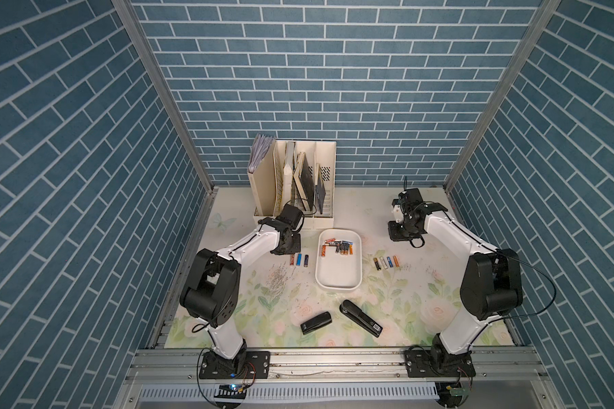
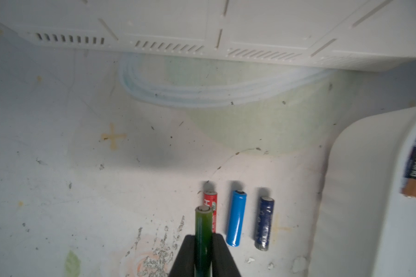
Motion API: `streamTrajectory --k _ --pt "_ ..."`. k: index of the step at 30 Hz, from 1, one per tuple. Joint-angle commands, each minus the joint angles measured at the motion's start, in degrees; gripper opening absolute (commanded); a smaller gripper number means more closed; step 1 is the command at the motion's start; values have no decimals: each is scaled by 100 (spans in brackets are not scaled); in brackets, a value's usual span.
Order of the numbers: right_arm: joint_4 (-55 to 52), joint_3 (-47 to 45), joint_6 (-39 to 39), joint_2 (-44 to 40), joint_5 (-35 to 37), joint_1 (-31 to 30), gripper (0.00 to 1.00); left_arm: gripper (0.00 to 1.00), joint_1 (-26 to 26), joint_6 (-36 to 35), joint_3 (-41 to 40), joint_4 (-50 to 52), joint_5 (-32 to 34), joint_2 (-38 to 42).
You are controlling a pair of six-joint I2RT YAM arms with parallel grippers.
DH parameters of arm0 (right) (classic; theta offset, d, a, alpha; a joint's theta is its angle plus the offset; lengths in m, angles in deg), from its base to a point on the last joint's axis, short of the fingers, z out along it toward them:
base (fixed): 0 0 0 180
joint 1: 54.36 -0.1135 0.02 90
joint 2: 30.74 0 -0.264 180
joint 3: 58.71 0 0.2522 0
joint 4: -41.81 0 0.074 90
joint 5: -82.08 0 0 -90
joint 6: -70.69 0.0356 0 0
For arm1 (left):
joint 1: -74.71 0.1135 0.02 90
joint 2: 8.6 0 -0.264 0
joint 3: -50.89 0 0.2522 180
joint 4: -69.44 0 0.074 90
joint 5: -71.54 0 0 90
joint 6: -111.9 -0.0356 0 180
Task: Take the batteries out of the storage box
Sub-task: Place the battery at the center of the board.
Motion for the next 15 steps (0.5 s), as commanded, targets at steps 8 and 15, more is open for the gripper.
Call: streamTrajectory --k 8,15 --pt "-197 213 -139 93 34 21 23 19 311 -322 -294 -208 -124 -273" --pt "-212 214 -126 94 54 22 23 19 312 -315 -278 -292 -314 -467"
